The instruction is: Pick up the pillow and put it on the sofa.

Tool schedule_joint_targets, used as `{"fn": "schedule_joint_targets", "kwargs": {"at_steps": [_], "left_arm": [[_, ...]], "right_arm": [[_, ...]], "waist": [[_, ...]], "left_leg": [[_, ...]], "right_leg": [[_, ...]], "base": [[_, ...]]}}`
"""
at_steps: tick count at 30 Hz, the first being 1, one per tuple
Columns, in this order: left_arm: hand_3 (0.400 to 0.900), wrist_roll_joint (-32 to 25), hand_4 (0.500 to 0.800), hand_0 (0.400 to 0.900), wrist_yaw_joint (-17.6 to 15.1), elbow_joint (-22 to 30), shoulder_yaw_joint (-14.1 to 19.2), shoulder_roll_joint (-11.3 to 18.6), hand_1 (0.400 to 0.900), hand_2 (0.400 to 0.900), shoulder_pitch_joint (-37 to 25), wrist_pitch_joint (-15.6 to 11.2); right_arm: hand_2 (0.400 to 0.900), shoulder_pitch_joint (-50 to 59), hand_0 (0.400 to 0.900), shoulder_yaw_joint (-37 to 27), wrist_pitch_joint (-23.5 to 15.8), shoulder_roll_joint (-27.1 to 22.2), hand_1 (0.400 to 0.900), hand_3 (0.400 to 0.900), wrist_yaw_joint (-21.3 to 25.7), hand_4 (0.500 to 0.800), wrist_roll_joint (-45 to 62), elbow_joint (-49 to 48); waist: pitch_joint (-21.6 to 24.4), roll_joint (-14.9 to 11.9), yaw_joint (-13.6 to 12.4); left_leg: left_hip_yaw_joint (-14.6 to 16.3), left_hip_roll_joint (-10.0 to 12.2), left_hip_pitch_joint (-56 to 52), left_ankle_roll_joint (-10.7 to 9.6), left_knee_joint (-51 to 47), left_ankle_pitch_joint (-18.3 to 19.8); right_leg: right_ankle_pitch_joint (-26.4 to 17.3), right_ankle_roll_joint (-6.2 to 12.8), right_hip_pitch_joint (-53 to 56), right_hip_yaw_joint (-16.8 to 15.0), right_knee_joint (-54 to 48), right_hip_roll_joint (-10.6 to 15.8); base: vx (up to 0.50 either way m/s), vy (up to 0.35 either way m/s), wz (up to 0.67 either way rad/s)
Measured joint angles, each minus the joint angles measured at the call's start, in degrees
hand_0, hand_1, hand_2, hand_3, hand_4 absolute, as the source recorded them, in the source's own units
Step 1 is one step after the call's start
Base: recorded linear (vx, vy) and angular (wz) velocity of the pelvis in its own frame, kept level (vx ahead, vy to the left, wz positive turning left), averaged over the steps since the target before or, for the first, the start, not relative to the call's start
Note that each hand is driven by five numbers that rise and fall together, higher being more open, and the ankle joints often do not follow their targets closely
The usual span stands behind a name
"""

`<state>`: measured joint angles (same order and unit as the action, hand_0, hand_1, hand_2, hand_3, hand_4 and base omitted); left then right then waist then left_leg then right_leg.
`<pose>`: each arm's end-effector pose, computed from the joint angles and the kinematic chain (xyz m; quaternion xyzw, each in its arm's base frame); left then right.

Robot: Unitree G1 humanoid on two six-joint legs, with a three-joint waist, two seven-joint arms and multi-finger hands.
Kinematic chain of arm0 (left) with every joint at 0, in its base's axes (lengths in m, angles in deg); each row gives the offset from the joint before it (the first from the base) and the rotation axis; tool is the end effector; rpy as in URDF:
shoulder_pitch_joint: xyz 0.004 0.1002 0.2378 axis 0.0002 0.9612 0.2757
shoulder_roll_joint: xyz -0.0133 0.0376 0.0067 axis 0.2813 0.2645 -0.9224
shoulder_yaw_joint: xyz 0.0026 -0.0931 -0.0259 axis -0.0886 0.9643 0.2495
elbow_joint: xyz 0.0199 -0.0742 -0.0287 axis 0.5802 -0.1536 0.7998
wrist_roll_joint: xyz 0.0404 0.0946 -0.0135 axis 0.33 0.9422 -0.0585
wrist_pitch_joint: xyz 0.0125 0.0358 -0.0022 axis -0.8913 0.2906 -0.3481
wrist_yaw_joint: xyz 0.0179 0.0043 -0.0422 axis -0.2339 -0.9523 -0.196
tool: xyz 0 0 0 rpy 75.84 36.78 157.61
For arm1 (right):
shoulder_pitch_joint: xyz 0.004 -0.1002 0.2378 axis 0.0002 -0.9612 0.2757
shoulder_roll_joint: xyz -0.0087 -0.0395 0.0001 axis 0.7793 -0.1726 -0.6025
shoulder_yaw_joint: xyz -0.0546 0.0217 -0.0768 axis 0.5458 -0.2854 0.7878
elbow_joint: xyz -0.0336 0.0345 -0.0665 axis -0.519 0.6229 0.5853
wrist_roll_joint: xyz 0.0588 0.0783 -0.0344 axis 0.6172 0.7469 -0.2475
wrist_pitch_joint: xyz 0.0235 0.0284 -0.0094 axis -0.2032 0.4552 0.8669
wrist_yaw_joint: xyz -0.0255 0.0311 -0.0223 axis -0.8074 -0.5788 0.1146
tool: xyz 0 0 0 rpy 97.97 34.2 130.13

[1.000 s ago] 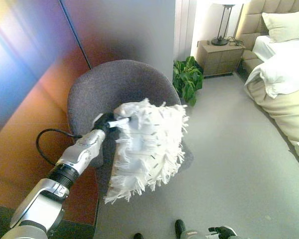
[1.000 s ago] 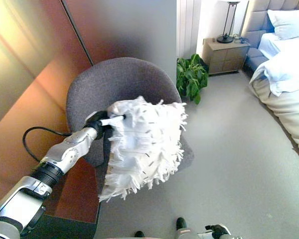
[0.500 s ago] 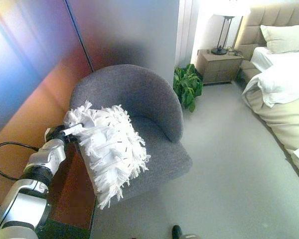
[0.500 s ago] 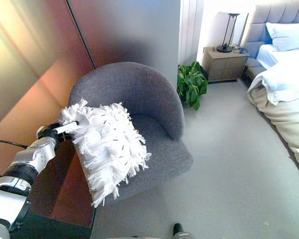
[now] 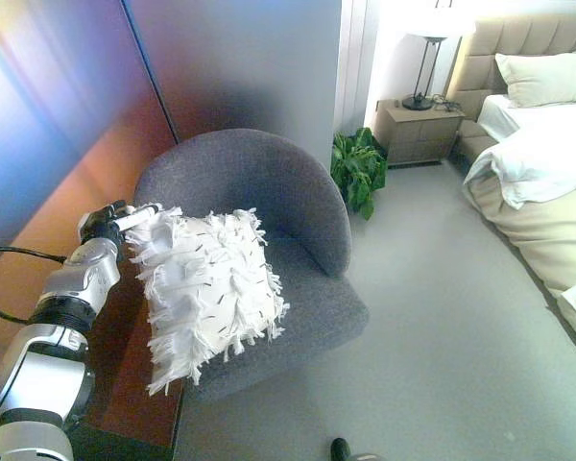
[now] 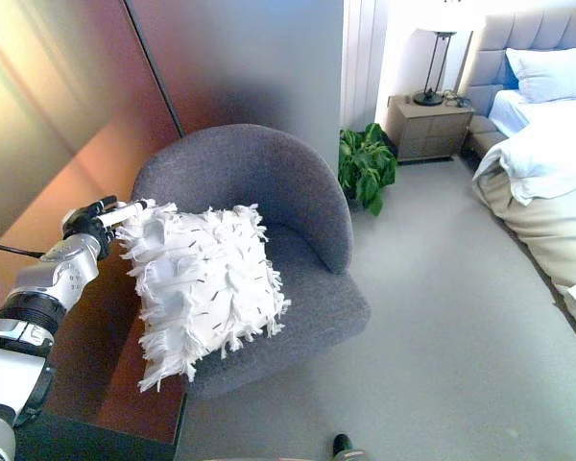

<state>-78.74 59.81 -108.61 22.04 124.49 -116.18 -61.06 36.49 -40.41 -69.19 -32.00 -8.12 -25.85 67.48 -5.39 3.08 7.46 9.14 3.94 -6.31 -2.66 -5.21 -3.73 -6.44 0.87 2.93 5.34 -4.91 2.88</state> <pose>0.3059 0.3045 0.1371 0.0180 0.1447 0.2315 0.9618 0.0481 -0.2432 -0.1114 -0.2043 0.6410 0.0503 0.7382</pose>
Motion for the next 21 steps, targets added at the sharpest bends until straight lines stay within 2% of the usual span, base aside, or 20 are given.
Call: {"fn": "schedule_joint_targets", "kwargs": {"at_steps": [5, 16, 21], "left_arm": [[0.900, 0.0, 0.800, 0.900, 0.0, 0.2, 0.1, 0.0, 0.900, 0.900, -0.1, -1.0], [0.900, 0.0, 0.800, 0.900, 1.1, 0.4, 0.2, 0.0, 0.900, 0.900, -0.3, -1.0], [0.900, -0.2, 0.800, 0.900, 2.4, 3.0, 0.2, 0.0, 0.900, 0.900, -0.3, -1.0]], "right_arm": [[0.900, 0.0, 0.900, 0.0, 0.1, -0.3, 0.900, 0.900, 0.0, 0.800, -0.7, 0.1], [0.900, 0.0, 0.900, 0.0, 0.0, -0.3, 0.900, 0.900, 0.0, 0.800, -0.7, 0.4], [0.900, 0.0, 0.900, 0.0, -0.1, -0.3, 0.900, 0.900, 0.0, 0.800, -1.1, 0.5]], "waist": [[0.6, 0.6, 0.0], [0.7, 0.7, 0.0], [0.7, 0.7, 0.0]], "left_leg": [[0.0, 0.0, 0.0, 0.0, 0.0, 0.0], [0.0, 0.0, 0.0, 0.0, 0.0, 0.0], [0.0, 0.0, 0.0, 0.0, 0.0, 0.0]], "right_leg": [[0.0, 0.00, 0.0, 0.0, 0.0, 0.0], [0.1, -0.07, 0.0, 0.0, 0.0, 0.0], [0.1, -0.07, 0.0, 0.0, 0.0, 0.0]], "base": [[0.00, 0.000, 0.00], [0.00, 0.000, 0.00], [0.00, 0.000, 0.00]]}}
